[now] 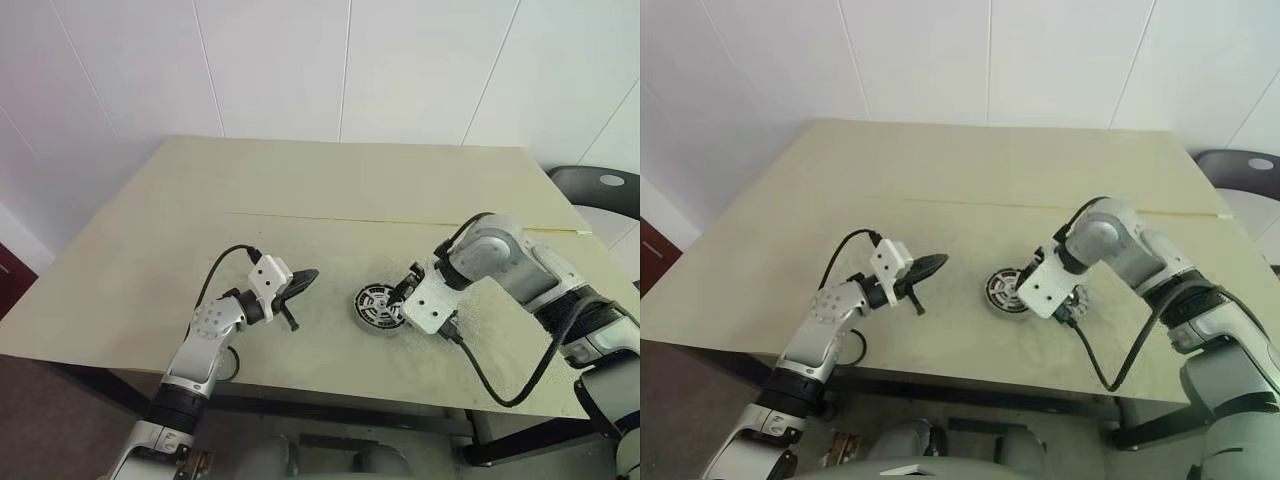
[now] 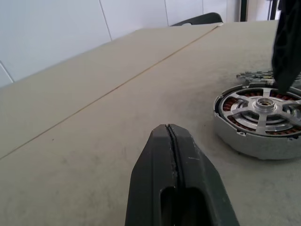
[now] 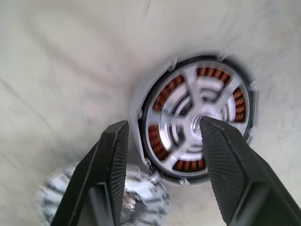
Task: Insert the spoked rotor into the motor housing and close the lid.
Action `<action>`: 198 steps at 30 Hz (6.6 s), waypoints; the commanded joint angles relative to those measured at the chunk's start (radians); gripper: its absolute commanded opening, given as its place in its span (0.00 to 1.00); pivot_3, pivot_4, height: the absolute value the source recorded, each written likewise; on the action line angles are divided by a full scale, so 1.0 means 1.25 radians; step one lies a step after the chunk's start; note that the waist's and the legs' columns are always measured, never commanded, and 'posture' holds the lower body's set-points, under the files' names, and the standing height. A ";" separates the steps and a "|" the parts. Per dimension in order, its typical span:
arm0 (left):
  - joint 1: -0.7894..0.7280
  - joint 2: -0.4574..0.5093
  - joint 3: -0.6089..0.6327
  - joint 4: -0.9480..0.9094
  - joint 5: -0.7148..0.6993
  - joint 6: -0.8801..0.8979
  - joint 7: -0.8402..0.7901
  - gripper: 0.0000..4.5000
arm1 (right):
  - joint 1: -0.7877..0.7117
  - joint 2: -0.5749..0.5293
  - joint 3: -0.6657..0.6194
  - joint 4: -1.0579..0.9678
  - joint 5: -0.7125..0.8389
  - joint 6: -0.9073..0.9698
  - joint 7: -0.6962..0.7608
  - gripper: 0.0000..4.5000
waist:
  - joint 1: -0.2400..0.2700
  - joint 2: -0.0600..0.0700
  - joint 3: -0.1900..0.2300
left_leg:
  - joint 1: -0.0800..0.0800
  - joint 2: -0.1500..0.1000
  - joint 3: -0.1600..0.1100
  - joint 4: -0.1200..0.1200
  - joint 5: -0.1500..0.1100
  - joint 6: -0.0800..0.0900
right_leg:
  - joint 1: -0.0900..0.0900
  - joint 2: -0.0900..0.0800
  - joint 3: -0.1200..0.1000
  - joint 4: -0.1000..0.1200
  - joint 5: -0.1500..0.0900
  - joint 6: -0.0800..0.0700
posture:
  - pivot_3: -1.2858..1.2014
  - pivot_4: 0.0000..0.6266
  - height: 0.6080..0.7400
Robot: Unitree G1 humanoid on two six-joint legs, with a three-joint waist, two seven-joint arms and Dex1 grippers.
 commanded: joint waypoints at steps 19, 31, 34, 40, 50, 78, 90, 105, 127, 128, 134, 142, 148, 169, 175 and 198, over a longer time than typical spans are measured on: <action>0.011 -0.016 0.011 -0.156 -0.166 0.064 -0.103 0.00 | 0.030 0.284 -0.736 0.010 0.675 1.570 -0.520 0.55 | -0.007 0.001 -0.001 | -0.004 0.000 0.004 -0.001 0.000 0.001 | -0.007 -0.016 -0.017 0.003 0.002 0.002 | 0.52 0.00 1.00; 0.051 0.044 0.009 -0.170 -0.159 0.095 -0.127 0.00 | 0.236 0.137 -0.682 0.082 1.182 1.592 -0.702 0.55 | 0.000 0.002 -0.002 | -0.004 -0.001 0.004 0.000 0.001 0.003 | -0.005 -0.017 -0.017 0.002 0.000 0.000 | 0.52 0.00 1.00; 0.050 0.037 0.003 -0.160 -0.151 0.088 -0.122 0.00 | 0.329 0.078 -0.618 0.031 1.326 1.592 -0.716 0.55 | -0.001 0.002 -0.002 | -0.004 0.000 0.004 0.000 0.001 0.004 | -0.005 -0.017 -0.018 0.002 0.000 0.000 | 0.52 0.00 1.00; 0.051 0.027 -0.001 -0.155 -0.141 0.083 -0.116 0.00 | 0.463 0.032 -0.574 -0.012 1.373 1.591 -0.788 0.55 | -0.001 0.001 -0.001 | -0.002 0.000 0.004 0.001 0.001 0.004 | -0.002 -0.016 -0.018 0.002 0.000 0.001 | 0.52 0.00 1.00; 0.053 0.028 0.001 -0.152 -0.137 0.085 -0.117 0.00 | 0.469 0.069 -0.620 0.019 1.280 1.552 -0.859 0.55 | 0.002 0.001 -0.001 | -0.002 0.000 0.003 0.001 0.001 0.004 | -0.001 -0.016 -0.019 -0.002 0.001 0.002 | 0.52 0.00 1.00; 0.051 0.037 0.003 -0.144 -0.115 0.069 -0.104 0.00 | 0.413 0.102 -0.696 0.124 1.116 1.543 -0.876 0.55 | 0.001 0.002 -0.001 | -0.004 0.000 0.004 0.000 -0.002 0.008 | 0.000 -0.017 -0.019 -0.010 0.003 0.006 | 0.52 0.00 1.00; 0.046 0.036 -0.005 -0.128 -0.105 0.063 -0.107 0.00 | 0.408 0.100 -0.788 0.183 1.018 1.466 -0.794 0.55 | 0.001 0.002 -0.001 | -0.004 0.000 0.004 0.000 -0.002 0.008 | 0.000 -0.017 -0.019 -0.011 0.003 0.006 | 0.52 0.00 1.00; 0.046 0.034 -0.010 -0.115 -0.088 0.057 -0.106 0.00 | 0.351 0.160 -0.819 0.101 0.996 1.462 -0.794 0.01 | 0.001 0.003 -0.001 | -0.004 0.000 0.004 -0.001 -0.002 0.008 | 0.000 -0.017 -0.019 -0.011 0.003 0.006 | 0.52 0.00 1.00; 0.052 0.029 -0.026 -0.099 -0.076 0.051 -0.103 0.00 | 0.333 0.051 -0.572 0.012 0.595 0.960 -0.567 0.01 | 0.002 0.004 -0.001 | -0.005 0.000 0.004 0.000 -0.003 0.006 | -0.001 -0.017 -0.019 -0.011 0.003 0.006 | 0.52 0.00 1.00; 0.050 0.029 -0.027 -0.095 -0.074 0.049 -0.103 0.00 | 0.338 0.043 -0.570 -0.001 0.594 0.948 -0.544 0.01 | 0.001 0.004 -0.001 | -0.005 0.000 0.004 0.000 -0.003 0.006 | -0.001 -0.017 -0.019 -0.011 0.003 0.006 | 0.52 0.00 1.00; 0.045 0.027 -0.031 -0.077 -0.066 0.042 -0.105 0.00 | 0.332 0.028 -0.579 0.003 0.587 0.921 -0.475 0.09 | 0.002 0.004 -0.001 | -0.005 0.000 0.004 -0.001 -0.003 0.006 | -0.001 -0.017 -0.019 -0.011 0.003 0.006 | 0.52 0.00 1.00; 0.045 0.027 -0.030 -0.073 -0.062 0.041 -0.102 0.00 | 0.321 0.037 -0.578 -0.009 0.581 0.922 -0.463 0.57 | 0.002 0.004 -0.001 | -0.005 0.000 0.004 -0.001 -0.003 0.006 | -0.001 -0.017 -0.019 -0.011 0.003 0.006 | 0.52 0.00 1.00; 0.045 0.028 -0.031 -0.064 -0.055 0.039 -0.097 0.00 | 0.315 0.037 -0.590 0.022 0.584 0.924 -0.449 0.57 | 0.001 0.004 -0.001 | -0.005 0.000 0.004 -0.001 -0.003 0.006 | -0.001 -0.017 -0.019 -0.011 0.003 0.006 | 0.52 0.00 1.00; 0.024 0.018 -0.033 -0.041 -0.036 0.035 -0.100 0.00 | 0.374 0.188 -0.633 -0.081 0.625 1.018 -0.615 0.57 | 0.001 0.004 -0.001 | -0.005 0.000 0.004 -0.001 -0.003 0.006 | -0.001 -0.018 -0.019 -0.011 0.003 0.006 | 0.52 0.00 1.00; 0.025 0.017 -0.033 -0.040 -0.032 0.036 -0.099 0.00 | 0.366 0.210 -0.620 -0.069 0.583 0.968 -0.661 0.57 | 0.001 0.004 -0.001 | -0.005 0.000 0.004 -0.001 -0.003 0.006 | -0.001 -0.018 -0.019 -0.011 0.003 0.006 | 0.52 0.00 1.00; 0.042 0.047 0.039 -0.106 -0.122 0.086 -0.114 0.00 | 0.370 0.284 -0.391 -0.185 0.332 0.725 -0.750 0.99 | -0.001 0.004 -0.001 | -0.004 0.000 0.004 -0.001 -0.003 0.006 | -0.003 -0.018 -0.019 -0.010 0.003 0.006 | 0.52 0.00 1.00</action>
